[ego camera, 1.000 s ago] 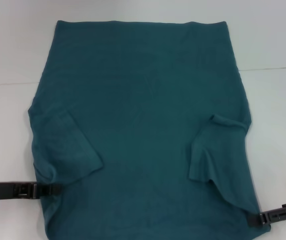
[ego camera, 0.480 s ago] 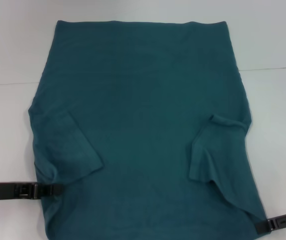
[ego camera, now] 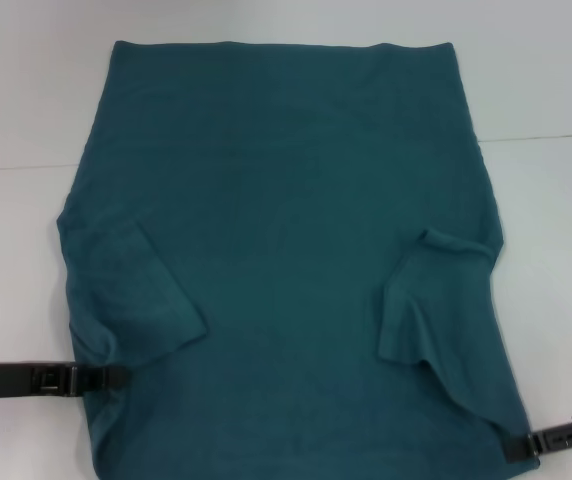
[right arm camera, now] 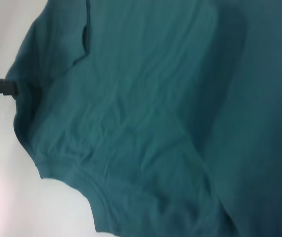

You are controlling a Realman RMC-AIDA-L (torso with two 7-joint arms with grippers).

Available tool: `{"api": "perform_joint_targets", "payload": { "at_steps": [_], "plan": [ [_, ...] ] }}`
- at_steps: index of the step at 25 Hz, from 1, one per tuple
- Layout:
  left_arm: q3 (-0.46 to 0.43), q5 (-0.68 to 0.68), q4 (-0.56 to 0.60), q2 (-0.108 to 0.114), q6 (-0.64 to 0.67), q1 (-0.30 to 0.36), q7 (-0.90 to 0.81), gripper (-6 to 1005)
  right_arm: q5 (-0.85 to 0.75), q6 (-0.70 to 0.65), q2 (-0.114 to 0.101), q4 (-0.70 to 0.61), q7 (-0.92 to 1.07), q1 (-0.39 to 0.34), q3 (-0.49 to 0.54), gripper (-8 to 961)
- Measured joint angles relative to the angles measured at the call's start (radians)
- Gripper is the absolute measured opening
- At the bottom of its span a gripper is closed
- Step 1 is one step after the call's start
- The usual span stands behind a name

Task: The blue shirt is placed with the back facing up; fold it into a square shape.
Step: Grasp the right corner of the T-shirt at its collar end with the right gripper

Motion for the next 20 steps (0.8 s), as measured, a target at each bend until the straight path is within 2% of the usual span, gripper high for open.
{"api": "perform_joint_targets", "payload": {
  "at_steps": [7,10,20],
  "plan": [
    [-0.003,0.0,0.0,0.0,-0.001,-0.004,0.0,17,0.003,0.017,-0.006,-0.002,-0.048,0.014,0.127,884],
    [-0.004,0.0,0.0,0.001,-0.002,-0.004,0.0,17,0.004,0.044,-0.001,-0.003,-0.073,0.02,0.17,884],
    [-0.004,0.0,0.0,0.002,-0.01,-0.007,-0.001,16,-0.006,0.128,0.023,-0.002,-0.069,0.03,0.12,883]
  ]
}}
